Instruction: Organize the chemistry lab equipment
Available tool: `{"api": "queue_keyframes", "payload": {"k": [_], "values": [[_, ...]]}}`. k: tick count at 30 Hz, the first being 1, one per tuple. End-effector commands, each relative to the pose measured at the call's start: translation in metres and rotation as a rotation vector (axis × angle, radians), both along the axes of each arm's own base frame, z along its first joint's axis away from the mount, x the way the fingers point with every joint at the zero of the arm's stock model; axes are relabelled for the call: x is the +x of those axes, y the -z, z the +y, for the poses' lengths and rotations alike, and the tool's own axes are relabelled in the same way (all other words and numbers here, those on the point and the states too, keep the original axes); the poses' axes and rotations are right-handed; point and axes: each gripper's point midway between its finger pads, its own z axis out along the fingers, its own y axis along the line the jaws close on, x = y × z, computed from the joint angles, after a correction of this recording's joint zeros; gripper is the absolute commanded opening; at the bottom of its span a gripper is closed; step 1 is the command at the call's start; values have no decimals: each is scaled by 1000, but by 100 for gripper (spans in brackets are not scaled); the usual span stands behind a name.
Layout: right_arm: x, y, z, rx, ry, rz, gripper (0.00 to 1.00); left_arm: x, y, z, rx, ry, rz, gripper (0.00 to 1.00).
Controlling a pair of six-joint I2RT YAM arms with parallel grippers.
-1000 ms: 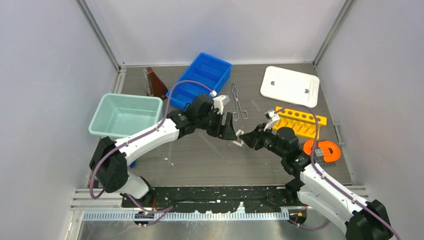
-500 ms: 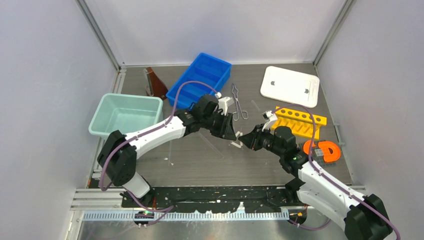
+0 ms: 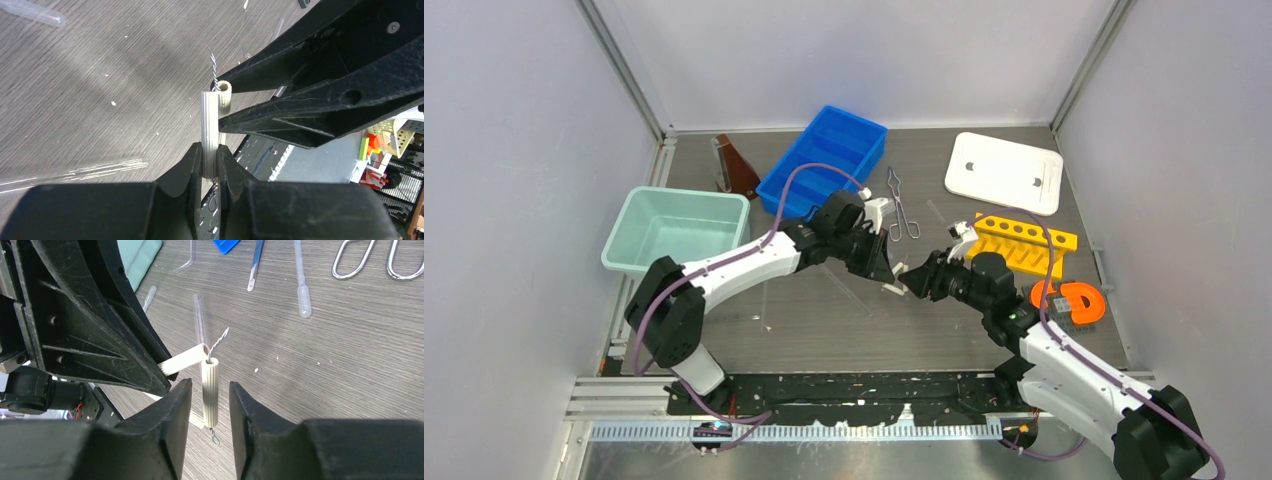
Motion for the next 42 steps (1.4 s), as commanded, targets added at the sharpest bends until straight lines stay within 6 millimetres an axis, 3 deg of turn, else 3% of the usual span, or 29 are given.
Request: {"api": "queue_keyframes", "payload": {"k": [1,4,8,15,21,24,28,32,35,42], "values": [[12,-18,-3,4,45,-61,53,13,-33,1,-42,-49,-110,0],[16,-18,-11,-23,97,-63,81,22,-39,15,-13,-125,-165,0],[18,-18,-18,-32,135,-69,97,41,-51,42,49,-268,-252,0],[23,-13,-25,-60,182,-47,100,82,-96,137,252,-655,-497,0],[24,-10,-22,-67,172,-26,100,95,-141,249,524,-1019,-731,0],[24,-9,-22,-70,170,-24,100,98,-154,298,609,-1153,-759,0],[24,-8,-21,-71,170,-19,100,97,-149,360,688,-1342,-698,0],[26,-6,-21,-74,175,-14,100,91,-134,403,797,-1481,-680,0],[26,-7,-19,-69,165,-10,100,86,-114,421,877,-1528,-644,0],[26,-7,-20,-70,170,-9,100,91,-58,432,891,-1523,-445,0]]}}
